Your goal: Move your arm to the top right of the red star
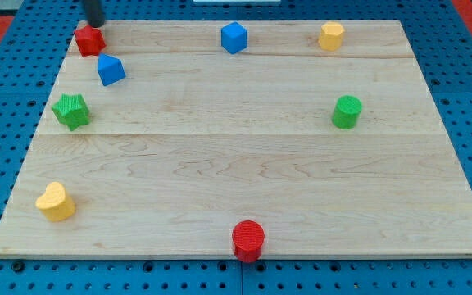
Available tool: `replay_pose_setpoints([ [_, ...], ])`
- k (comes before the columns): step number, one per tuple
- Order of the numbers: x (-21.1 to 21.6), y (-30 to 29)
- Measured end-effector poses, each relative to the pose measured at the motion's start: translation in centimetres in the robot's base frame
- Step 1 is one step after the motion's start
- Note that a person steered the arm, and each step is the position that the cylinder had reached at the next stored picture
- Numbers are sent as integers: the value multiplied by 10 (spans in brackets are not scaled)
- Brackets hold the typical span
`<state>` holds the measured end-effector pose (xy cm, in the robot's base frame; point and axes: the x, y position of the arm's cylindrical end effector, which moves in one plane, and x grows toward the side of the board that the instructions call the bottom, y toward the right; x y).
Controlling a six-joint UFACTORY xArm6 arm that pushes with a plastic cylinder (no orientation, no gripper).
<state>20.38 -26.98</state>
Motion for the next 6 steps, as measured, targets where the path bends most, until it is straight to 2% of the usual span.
replay_pose_setpoints([
  [3, 6, -13],
  [5, -13, 77],
  [6, -11, 163],
])
